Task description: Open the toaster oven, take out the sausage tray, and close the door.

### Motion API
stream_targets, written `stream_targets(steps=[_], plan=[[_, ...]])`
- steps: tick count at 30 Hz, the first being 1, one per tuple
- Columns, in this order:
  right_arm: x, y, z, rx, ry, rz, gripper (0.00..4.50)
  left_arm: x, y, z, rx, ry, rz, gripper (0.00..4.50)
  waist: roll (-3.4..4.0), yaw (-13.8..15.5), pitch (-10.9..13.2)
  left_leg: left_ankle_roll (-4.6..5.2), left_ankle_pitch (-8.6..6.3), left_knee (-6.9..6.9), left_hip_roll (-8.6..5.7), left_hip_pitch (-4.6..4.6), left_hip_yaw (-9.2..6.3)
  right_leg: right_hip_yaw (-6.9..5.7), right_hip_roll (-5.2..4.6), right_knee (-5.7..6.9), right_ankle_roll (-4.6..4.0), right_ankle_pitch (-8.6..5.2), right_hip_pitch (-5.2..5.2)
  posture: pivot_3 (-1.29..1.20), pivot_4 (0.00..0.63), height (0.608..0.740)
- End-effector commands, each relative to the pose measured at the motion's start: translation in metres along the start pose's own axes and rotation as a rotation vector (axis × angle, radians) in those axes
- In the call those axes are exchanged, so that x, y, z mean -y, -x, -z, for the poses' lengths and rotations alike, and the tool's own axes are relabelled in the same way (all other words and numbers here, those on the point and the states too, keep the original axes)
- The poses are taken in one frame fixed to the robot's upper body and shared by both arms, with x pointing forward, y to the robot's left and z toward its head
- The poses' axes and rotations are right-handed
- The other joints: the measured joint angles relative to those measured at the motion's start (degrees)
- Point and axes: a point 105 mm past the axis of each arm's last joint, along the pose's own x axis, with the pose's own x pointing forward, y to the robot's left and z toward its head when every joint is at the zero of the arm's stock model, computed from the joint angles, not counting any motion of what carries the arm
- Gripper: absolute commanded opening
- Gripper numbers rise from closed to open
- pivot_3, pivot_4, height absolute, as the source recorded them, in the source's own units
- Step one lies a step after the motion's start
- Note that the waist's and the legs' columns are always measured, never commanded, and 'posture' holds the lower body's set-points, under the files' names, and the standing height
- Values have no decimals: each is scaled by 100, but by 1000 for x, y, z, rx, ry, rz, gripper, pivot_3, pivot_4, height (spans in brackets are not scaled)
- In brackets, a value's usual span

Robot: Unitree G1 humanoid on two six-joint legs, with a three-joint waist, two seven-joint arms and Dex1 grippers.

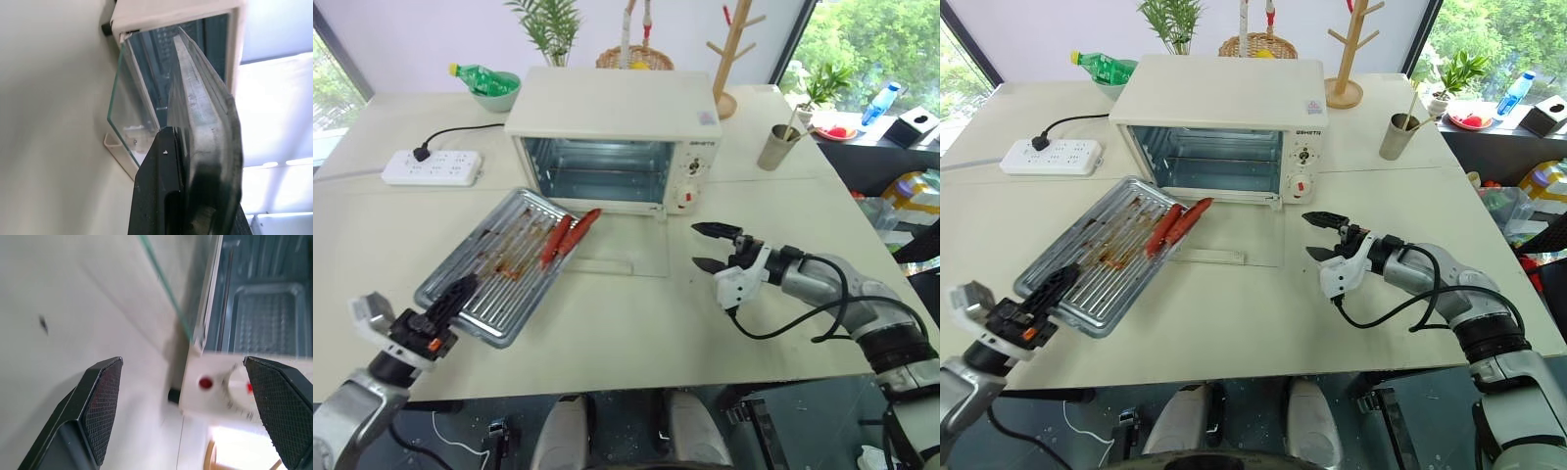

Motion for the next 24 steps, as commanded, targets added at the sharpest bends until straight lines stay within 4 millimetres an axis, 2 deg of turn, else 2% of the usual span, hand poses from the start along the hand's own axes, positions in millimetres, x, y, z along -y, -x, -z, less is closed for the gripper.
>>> stream_targets(steps=[1, 12, 16, 19, 24], plan=[[7, 0, 5, 2, 32, 14, 4051, 15, 16, -11, 74, -36, 59, 0, 0, 1, 0, 0, 0, 0, 0, 0, 0, 0, 0, 0, -1, -1, 0, 0, 150, 740], [-4, -5, 11, 27, 48, -48, 4051, 7, 44, -16, 200, -12, 33, 0, -9, 1, -5, 0, 0, 2, 0, 0, 3, 0, 0, -3, -2, -2, 2, 0, 150, 740], [-7, -7, 11, 35, 45, -61, 4051, 6, 53, -24, 257, -19, 30, 0, -16, 0, -11, 0, 0, 2, 1, 0, 3, 0, 1, -3, -2, -2, 2, 0, 150, 740], [-9, -9, 12, 35, 40, -67, 3235, 6, 60, -35, 305, -35, 24, 0, -24, -2, -16, 0, 0, 2, 1, 0, 2, 0, 1, -3, -2, -2, 2, 0, 150, 740], [-13, -11, 10, 44, 33, -77, 634, 8, 68, -51, 380, -60, 19, 0, -24, -2, -16, 0, 0, 2, 1, 0, 2, 0, 0, -3, -3, -2, 2, 0, 150, 740]])
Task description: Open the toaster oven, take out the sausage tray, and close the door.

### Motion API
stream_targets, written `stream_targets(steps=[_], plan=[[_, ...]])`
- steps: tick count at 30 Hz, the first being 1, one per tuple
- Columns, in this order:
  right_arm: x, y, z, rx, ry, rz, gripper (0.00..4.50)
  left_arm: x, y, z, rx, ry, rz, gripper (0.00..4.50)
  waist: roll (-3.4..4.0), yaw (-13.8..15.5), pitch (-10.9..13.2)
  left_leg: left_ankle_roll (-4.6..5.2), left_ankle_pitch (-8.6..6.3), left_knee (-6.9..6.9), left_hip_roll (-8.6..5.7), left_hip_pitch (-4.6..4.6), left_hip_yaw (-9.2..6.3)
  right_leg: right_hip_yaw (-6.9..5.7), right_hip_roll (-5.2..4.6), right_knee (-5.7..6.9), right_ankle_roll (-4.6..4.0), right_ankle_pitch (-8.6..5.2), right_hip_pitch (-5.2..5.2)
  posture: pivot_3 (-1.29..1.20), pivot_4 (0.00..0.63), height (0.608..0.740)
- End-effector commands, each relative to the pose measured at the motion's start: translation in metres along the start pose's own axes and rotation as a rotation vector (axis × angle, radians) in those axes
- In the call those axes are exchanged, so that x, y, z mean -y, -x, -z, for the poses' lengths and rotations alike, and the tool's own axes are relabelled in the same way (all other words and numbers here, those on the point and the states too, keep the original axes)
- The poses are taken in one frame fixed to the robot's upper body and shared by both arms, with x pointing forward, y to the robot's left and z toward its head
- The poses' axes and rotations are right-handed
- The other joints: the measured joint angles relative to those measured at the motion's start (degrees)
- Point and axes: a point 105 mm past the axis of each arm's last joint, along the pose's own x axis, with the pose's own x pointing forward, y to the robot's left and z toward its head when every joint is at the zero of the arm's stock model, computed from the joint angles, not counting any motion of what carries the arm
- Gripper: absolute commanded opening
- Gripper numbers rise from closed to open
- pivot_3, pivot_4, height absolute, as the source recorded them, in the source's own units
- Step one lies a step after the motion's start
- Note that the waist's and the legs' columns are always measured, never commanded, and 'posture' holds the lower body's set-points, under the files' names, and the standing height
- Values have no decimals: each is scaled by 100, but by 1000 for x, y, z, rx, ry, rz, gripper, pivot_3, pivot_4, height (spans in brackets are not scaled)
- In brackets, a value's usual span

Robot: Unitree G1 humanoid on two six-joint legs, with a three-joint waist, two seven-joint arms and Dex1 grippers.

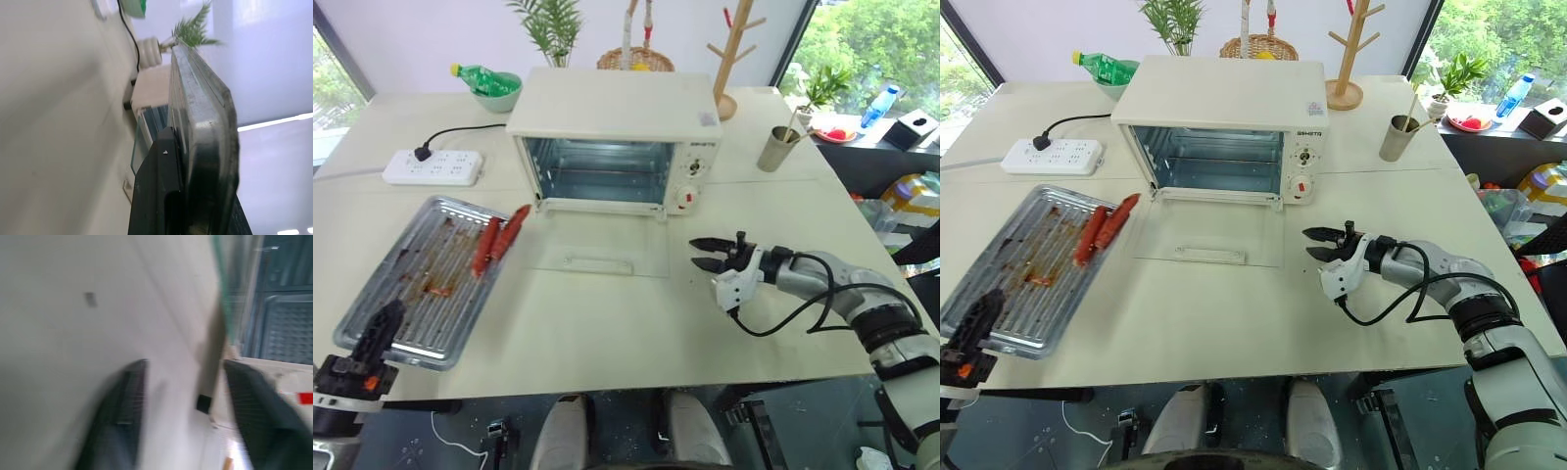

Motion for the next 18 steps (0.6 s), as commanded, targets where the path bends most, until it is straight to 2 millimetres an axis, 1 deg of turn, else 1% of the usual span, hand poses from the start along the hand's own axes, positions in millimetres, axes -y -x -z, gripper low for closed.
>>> stream_targets(steps=[1, 3, 6, 13, 15, 18], plan=[[9, -1, 0, 4, 15, 26, 35, 13, 2, -19, 74, -35, 56, 0, -6, 1, -6, 0, 0, 0, 0, 0, 0, 0, -1, 0, 0, 0, -1, 0, 150, 740], [8, -2, -1, 8, 13, 28, 35, 14, 2, -25, 102, -40, 58, 0, -25, 2, -16, 0, 0, 0, 1, 3, -1, -1, 2, -1, 0, 0, 4, 0, 150, 740], [7, -5, -5, 19, 9, 30, 35, 13, 0, -28, 122, -38, 55, 0, -31, 5, -21, 0, 0, 0, 3, 3, -4, 0, 0, -1, -1, 0, 5, 0, 150, 740], [0, -13, -19, 58, -4, 23, 35, 15, -5, -23, 135, -34, 54, 0, -46, -9, -30, 0, 0, -3, 8, 8, -6, -1, 5, -1, -2, -1, 6, 0, 150, 740], [0, -15, -23, 72, -4, 28, 35, 15, -5, -23, 137, -33, 51, 0, -49, -14, -32, 0, -1, -5, 11, 13, -6, -1, 8, -1, -5, -3, 9, 0, 150, 740], [7, -20, -31, 101, -1, 53, 35, 16, -7, -21, 136, -35, 49, 0, -52, -18, -34, 0, -1, -6, 13, 21, -6, -1, 11, -1, -6, -4, 16, 0, 150, 740]])
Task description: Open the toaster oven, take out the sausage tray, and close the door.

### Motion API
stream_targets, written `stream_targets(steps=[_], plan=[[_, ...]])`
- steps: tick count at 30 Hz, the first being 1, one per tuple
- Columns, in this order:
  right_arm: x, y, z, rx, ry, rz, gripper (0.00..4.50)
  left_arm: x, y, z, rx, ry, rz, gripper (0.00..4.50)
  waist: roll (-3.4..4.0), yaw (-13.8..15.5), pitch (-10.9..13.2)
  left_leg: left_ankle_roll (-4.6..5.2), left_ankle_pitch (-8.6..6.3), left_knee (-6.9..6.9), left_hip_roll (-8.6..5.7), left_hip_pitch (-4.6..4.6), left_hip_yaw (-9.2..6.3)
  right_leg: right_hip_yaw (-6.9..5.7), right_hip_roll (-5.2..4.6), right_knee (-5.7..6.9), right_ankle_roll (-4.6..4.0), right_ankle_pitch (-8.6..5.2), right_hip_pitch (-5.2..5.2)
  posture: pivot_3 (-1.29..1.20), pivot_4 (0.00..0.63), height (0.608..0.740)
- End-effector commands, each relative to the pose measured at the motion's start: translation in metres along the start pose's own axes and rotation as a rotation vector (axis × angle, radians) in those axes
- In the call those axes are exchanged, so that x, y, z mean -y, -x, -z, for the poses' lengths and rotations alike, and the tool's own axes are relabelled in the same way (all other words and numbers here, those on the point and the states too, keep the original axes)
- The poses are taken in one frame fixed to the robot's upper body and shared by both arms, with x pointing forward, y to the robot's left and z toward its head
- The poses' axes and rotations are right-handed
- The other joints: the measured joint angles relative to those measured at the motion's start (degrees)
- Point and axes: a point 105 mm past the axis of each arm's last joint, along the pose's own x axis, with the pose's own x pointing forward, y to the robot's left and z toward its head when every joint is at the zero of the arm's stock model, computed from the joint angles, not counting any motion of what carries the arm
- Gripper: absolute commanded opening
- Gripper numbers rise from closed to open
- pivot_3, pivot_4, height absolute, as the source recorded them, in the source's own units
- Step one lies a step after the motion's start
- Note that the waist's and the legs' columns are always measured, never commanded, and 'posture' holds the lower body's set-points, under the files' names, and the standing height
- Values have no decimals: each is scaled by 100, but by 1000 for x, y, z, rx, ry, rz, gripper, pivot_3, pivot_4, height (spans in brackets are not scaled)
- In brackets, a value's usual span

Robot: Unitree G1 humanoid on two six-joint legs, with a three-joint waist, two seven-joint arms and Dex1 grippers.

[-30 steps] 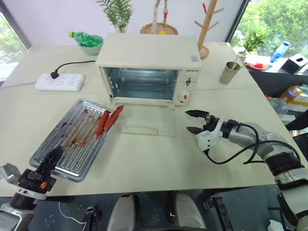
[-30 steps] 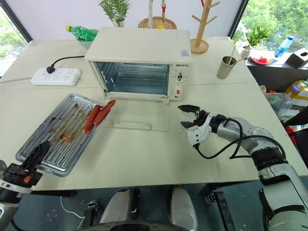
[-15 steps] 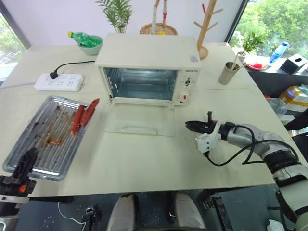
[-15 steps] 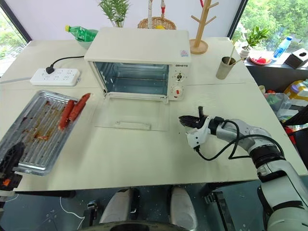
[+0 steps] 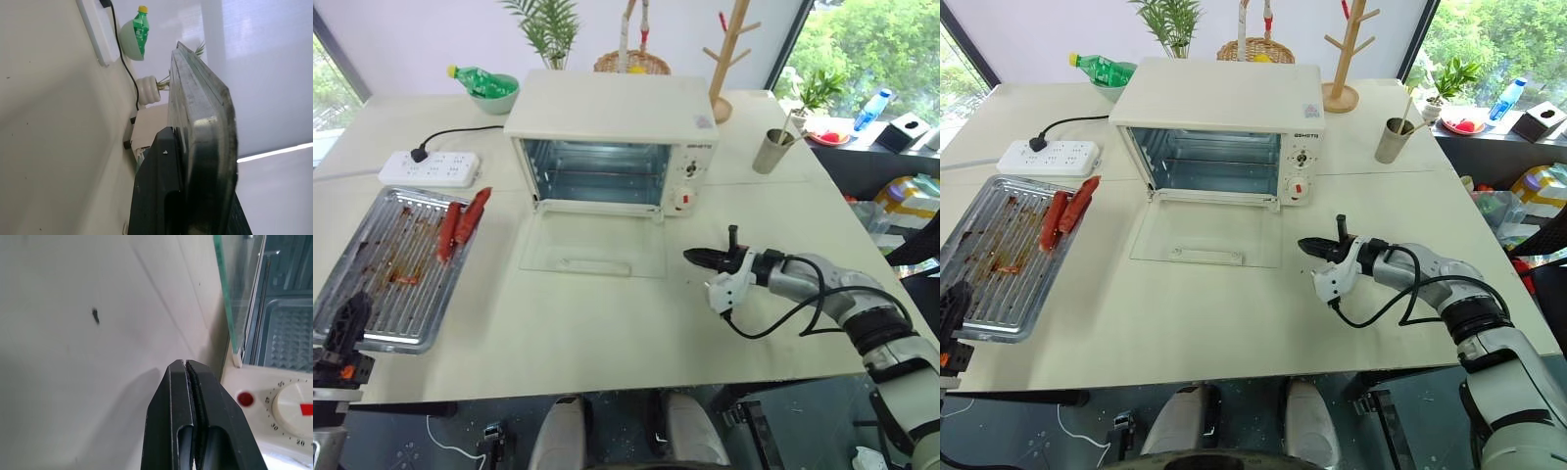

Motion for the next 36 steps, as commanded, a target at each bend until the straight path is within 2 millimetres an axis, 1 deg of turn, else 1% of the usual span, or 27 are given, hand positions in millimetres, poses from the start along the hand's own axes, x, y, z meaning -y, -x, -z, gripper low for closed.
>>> stream_targets(steps=[1, 6, 9, 11, 17, 19, 21, 23, 26, 30, 32, 33, 36], plan=[[7, -12, -21, 77, -7, 41, 35, 16, -2, -3, 15, -26, 53, 0, 0, -3, 0, 0, 0, 0, 1, 2, 0, 0, 0, 0, 0, 0, 1, 0, 150, 740], [27, -16, -33, 119, -6, 111, 35, 17, -4, -4, 14, -35, 49, 0, 5, 17, 3, 0, 0, -2, 1, 2, 0, 0, -1, 0, -1, -1, 1, 0, 150, 740], [39, -14, -37, 129, 11, 147, 35, 17, -4, -7, 18, -42, 45, 0, 5, 24, 3, 0, 0, -2, 2, 0, 1, 0, -7, 0, -1, -1, 0, 0, 150, 740], [53, -11, -35, 123, 24, 189, 35, 17, -3, -9, 21, -46, 41, 0, 5, 32, 3, 0, 0, -2, 1, -1, 0, 0, -8, -1, -1, -1, 0, 0, 150, 740], [105, -3, -22, 69, 65, 356, 35, 14, -2, -13, 16, -49, 29, 0, 7, 21, 4, -1, 0, -2, 1, -3, 0, 0, -9, -2, -2, -1, -3, 0, 150, 740], [123, -2, -15, 40, 41, 416, 35, 14, -5, -9, -9, -47, 27, 0, 7, 17, 4, -1, 0, -4, 1, -3, 0, 0, -8, -3, -2, -1, -4, 0, 150, 740], [133, -1, -12, 24, 6, 449, 35, 14, -7, -7, -33, -47, 30, 0, 6, 21, 4, -1, 0, -5, 1, -4, -1, -1, -5, -3, -2, -1, -5, 0, 150, 740], [136, -1, -12, 22, -41, 459, 35, 13, -10, -5, -49, -43, 31, 0, 6, 39, 4, -1, 0, -5, 3, -6, -3, -3, -6, -5, -2, -1, -5, 0, 150, 740], [132, -1, -20, 88, -220, 435, 35, 12, -14, 6, -123, -38, 24, 0, 7, 49, 5, 0, 0, -5, 3, -11, -6, -3, -13, -7, -3, -1, -4, 0, 150, 740], [121, 7, -31, 194, -598, 329, 35, 12, -21, 21, -231, -28, 28, 0, 11, 51, 7, 0, -1, -5, 3, -13, -9, -4, -18, -8, -2, -1, -4, 0, 150, 740], [114, 20, -38, 249, -780, 232, 35, 13, -31, 37, -335, -32, 30, 0, 17, 70, 11, 1, -1, -5, 5, -13, -11, -5, -18, -7, -2, -1, -5, 0, 150, 740], [112, 27, -43, 274, -844, 197, 35, 15, -35, 44, -386, -36, 34, 0, 19, 77, 12, 1, -1, -5, 5, -15, -15, -10, -19, -7, -2, -1, -5, 0, 150, 740], [105, 49, -52, 315, -1017, 88, 866, 17, -45, 55, -501, -37, 49, 0, 29, 149, 18, 0, -2, -5, 6, -19, -13, -10, -20, -7, -2, -1, -12, 0, 150, 740]])
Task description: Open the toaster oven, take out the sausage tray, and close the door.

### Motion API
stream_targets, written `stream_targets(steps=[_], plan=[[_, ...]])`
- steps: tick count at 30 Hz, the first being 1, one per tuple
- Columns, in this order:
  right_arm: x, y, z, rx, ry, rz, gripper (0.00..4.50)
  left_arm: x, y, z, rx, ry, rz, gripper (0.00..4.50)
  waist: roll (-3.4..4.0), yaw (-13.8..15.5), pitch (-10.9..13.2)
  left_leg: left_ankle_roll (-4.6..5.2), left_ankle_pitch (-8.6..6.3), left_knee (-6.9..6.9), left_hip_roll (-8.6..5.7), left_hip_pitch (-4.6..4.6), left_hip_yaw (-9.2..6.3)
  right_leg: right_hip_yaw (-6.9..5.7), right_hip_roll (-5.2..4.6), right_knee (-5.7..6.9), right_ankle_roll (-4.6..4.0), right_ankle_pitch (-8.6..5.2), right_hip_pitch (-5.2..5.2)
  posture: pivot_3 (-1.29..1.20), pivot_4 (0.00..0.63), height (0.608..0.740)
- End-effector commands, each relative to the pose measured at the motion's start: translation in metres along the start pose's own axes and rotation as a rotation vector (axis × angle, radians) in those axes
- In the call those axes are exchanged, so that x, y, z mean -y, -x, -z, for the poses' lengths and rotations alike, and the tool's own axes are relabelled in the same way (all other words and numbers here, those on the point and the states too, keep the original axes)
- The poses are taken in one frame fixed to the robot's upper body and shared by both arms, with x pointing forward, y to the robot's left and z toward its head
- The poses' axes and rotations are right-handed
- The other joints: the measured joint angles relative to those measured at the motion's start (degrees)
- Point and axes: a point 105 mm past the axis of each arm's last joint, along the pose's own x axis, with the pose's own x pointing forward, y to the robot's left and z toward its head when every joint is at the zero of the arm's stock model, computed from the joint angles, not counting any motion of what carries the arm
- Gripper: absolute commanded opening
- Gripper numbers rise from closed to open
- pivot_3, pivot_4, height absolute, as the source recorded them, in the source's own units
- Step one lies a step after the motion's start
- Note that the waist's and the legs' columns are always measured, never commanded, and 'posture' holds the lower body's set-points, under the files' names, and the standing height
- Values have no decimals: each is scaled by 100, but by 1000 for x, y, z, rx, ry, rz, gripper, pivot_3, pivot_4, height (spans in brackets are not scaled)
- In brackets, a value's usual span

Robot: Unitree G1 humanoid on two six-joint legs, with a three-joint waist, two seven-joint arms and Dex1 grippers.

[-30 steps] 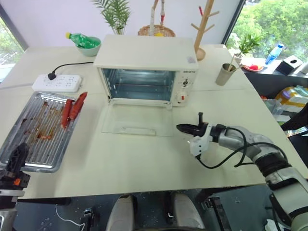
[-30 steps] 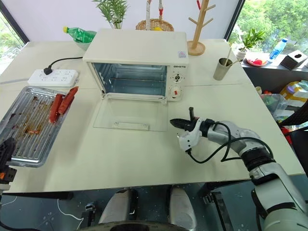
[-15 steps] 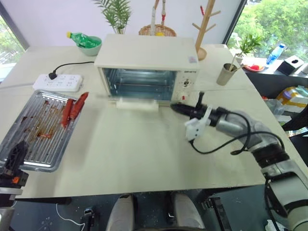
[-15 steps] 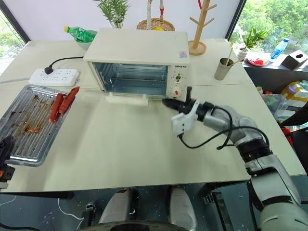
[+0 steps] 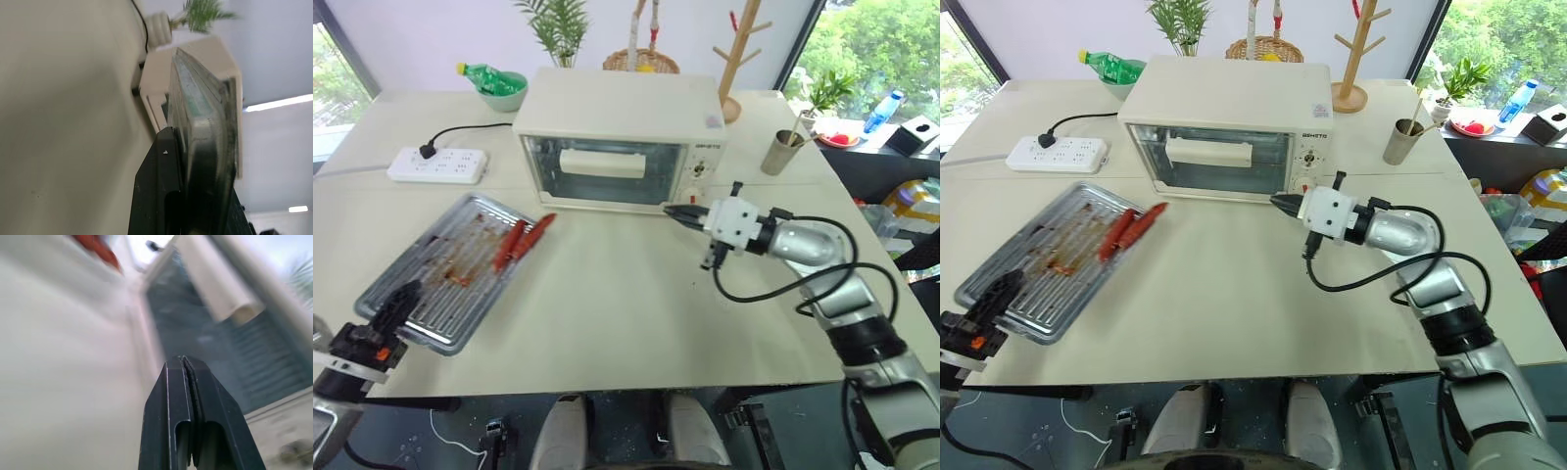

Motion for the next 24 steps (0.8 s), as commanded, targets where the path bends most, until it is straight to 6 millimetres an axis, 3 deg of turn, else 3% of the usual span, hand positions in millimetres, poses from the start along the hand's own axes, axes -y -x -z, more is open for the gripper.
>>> stream_targets(steps=[1, 7, 12, 24], plan=[[-7, 26, -27, 34, -150, -104, 1325, 10, -12, 5, -113, 4, 63, 0, 7, 18, 4, -1, 0, 0, 0, -1, 3, 0, -1, 0, 0, 0, -5, 0, 150, 740], [-38, 75, -39, -95, -360, -289, 4454, 7, -46, 19, -318, 20, 100, 0, 30, 35, 18, -1, -2, -8, 0, -14, 14, -3, -21, -7, 0, 0, -27, 0, 150, 740], [-56, 100, -43, -181, -455, -335, 4483, 4, -68, 43, -516, 30, 133, 0, 32, 15, 19, -1, -2, -8, -3, -17, 25, -3, -28, -15, 0, 0, -26, 0, 150, 740], [-76, 123, -39, -285, -488, -210, 4483, -4, -122, 93, -802, 45, 190, 0, 30, 53, 20, 2, -3, -10, -14, -29, 25, -11, -24, -33, 3, 2, -24, 0, 150, 740]])
